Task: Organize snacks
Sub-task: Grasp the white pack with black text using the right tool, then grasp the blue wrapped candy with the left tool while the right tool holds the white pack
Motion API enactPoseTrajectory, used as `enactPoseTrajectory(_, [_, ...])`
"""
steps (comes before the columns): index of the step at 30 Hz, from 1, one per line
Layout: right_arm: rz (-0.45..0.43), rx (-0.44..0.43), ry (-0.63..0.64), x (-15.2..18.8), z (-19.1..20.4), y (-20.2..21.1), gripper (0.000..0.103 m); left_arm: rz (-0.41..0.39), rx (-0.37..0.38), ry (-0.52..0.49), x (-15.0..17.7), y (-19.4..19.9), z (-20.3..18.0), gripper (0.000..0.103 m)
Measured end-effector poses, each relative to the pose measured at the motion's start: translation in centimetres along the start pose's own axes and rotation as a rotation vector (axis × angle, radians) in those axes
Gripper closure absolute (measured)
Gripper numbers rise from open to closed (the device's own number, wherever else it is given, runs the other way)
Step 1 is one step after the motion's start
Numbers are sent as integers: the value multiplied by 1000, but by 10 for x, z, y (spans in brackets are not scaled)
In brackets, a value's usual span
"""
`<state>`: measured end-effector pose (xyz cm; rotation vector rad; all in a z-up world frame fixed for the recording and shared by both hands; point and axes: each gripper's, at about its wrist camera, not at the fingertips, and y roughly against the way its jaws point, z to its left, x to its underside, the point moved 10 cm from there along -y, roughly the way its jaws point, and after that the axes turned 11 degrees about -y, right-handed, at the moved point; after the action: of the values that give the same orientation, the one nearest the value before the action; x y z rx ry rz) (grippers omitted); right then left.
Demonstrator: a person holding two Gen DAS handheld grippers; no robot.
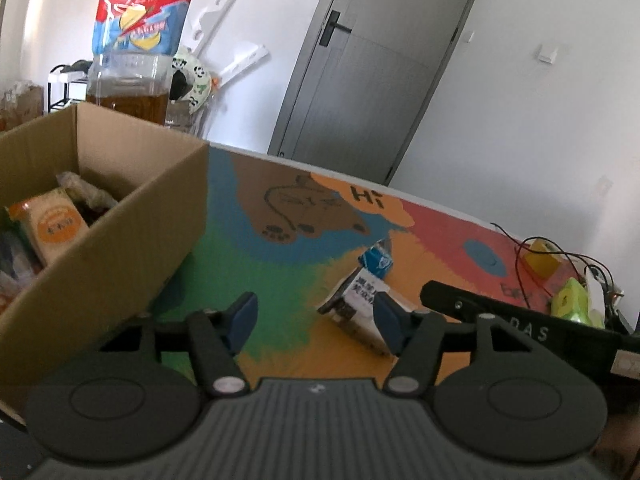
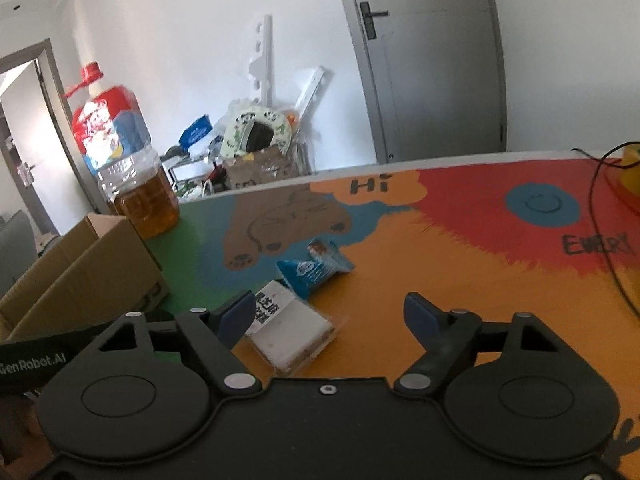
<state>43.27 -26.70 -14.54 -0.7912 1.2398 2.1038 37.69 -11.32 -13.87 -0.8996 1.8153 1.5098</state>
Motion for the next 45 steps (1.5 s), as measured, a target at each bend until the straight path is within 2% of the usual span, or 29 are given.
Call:
enactPoseTrajectory(4, [25, -13, 1, 2, 4, -10, 24, 2, -7, 16, 4, -2, 6, 39])
enactPoseTrajectory(10, [48, -40, 67, 6, 19, -22, 23, 35, -20, 59, 18, -2, 18, 36])
enactPoseTrajectory(12, [58, -45, 91, 8, 25, -27, 23, 40, -28, 73, 19, -2, 23, 31])
enactPoseTrajectory(17, [72, -44, 155, 12, 37, -35, 15, 46, -9, 102, 22, -1, 27, 29])
enactPoseTrajectory(21, [90, -41, 159, 16, 37, -42, 15, 67, -11, 110, 26, -3, 29, 29])
enactPoseTrajectory(26, [112, 8, 232, 26, 32, -49, 29, 80, -2, 116, 30, -3, 27, 27])
enactPoseTrajectory(28, [112, 15, 267, 30, 33, -49, 33, 81, 3, 117, 30, -2, 27, 26])
enactPoseTrajectory(29, [111, 16, 283, 31, 34, -48, 40, 82, 4, 119, 30, -2, 27, 26])
enactPoseTrajectory(32, [114, 13, 300, 34, 34, -44, 46, 80, 6, 116, 30, 1, 27, 26])
enactPoseTrajectory(38, [116, -6, 265, 35, 25, -30, 52, 57, 18, 118, 27, 8, 27, 26])
enactPoseTrajectory(45, [103, -18, 208, 33, 5, -15, 54, 51, 9, 108, 21, 6, 21, 26])
